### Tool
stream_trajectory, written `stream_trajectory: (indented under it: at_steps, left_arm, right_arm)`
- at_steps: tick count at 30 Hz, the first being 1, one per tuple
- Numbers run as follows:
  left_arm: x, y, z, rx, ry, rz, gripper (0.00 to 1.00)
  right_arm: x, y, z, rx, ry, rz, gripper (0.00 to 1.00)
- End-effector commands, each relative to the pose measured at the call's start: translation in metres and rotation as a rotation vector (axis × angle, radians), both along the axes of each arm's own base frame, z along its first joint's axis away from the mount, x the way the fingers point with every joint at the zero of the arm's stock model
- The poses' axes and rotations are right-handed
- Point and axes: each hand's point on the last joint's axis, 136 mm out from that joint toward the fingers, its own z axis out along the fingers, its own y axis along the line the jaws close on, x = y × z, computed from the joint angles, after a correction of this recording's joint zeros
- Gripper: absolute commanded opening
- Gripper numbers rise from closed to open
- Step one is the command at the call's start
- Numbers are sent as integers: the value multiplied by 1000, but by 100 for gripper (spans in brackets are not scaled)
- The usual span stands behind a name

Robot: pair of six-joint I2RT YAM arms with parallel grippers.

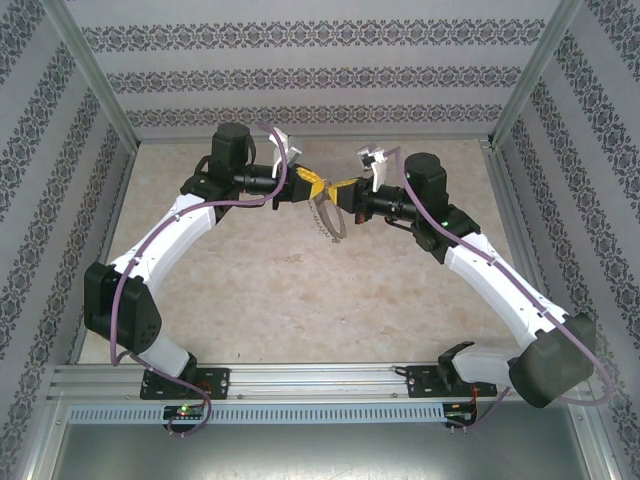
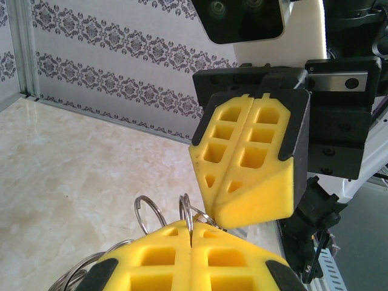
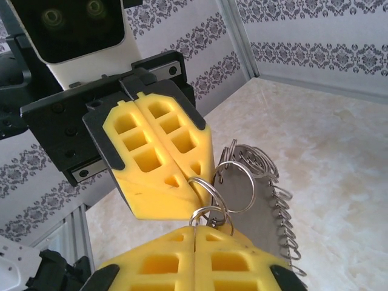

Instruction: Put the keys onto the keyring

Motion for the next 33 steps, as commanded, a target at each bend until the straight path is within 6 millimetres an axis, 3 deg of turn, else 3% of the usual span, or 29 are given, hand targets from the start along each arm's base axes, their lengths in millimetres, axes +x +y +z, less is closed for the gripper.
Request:
stream_trajectory:
  at_steps: [1, 14, 20, 28, 33]
  left_arm:
    - [1, 2, 14, -21, -65, -13, 0]
    - [0, 2, 10, -10, -63, -16, 0]
    - [-2, 3, 10, -6, -68, -17, 0]
    - [-5, 4, 12, -5, -74, -25, 0]
    - [-6, 4, 12, -3, -73, -26, 0]
  right_arm:
    - [-4, 5, 18, 21, -45, 29, 0]
    - [7, -11, 43, 218, 68, 152, 0]
    - [14, -15, 40, 257, 121, 183, 0]
    - [39, -43, 22, 217, 146, 106, 0]
    - [48, -49, 15, 197, 155, 98, 0]
